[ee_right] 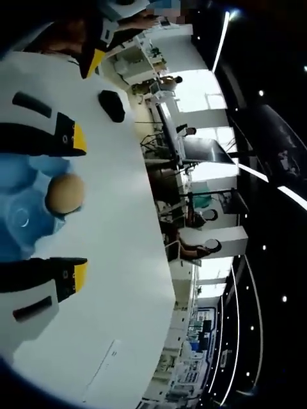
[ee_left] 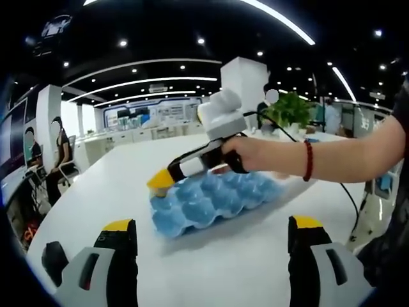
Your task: Place the egg into an empty slot of the egg tray after lifting it from the table, then release the egg inside the slot.
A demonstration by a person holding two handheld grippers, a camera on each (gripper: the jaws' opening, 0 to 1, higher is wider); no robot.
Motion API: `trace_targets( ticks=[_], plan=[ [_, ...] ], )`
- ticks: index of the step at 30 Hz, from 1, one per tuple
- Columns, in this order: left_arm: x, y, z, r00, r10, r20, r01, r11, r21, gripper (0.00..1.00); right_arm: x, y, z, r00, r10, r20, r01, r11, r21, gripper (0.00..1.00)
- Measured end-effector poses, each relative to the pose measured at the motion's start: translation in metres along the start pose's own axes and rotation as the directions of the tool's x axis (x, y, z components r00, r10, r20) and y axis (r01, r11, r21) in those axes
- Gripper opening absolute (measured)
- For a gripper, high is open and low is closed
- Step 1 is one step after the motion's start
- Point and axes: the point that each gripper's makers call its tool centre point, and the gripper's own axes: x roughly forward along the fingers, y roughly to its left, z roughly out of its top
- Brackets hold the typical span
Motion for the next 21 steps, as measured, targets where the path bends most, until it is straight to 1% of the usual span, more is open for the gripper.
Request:
trace_targets(
  ticks=[2,5,7,8,11,13,16,21],
  plan=[
    [0.001,-0.001,0.000,1.000,-0.001,-0.002,0.001,1.000,0.000,1.00,-0.003,-0.002,-0.001,1.000,-0.010,-0.002,0.010,1.000,0.002,0.70],
    [0.002,-0.002,-0.001,1.000,-0.005,-0.005,0.005,1.000,0.000,1.00,-0.008,-0.005,-0.001,1.000,-0.014,-0.004,0.014,1.000,0.017,0.76],
    [0.002,-0.004,0.000,1.000,-0.006,-0.005,0.006,1.000,0.003,1.00,-0.014,-0.003,0.001,1.000,-0.013,0.007,0.012,1.000,0.026,0.77],
    [0.002,-0.004,0.000,1.000,-0.006,-0.005,0.006,1.000,0.003,1.00,-0.013,-0.004,0.002,1.000,-0.012,0.008,0.012,1.000,0.027,0.79],
    [0.002,-0.005,0.003,1.000,-0.004,0.005,0.004,1.000,-0.005,1.00,-0.015,-0.004,0.006,1.000,-0.020,0.013,0.020,1.000,0.009,0.84],
    [0.002,-0.006,0.004,1.000,0.000,0.007,0.000,1.000,-0.006,1.00,-0.020,-0.001,0.004,1.000,-0.023,0.007,0.023,1.000,-0.004,0.87],
    [0.002,-0.006,0.002,1.000,0.007,-0.002,-0.007,1.000,-0.004,1.00,-0.020,-0.005,0.005,0.999,-0.033,0.003,0.033,0.999,-0.002,0.90],
    [0.003,-0.005,0.002,1.000,0.012,-0.003,-0.012,1.000,-0.017,1.00,-0.033,-0.003,0.006,0.999,-0.044,0.007,0.044,0.999,0.006,0.93]
  ],
)
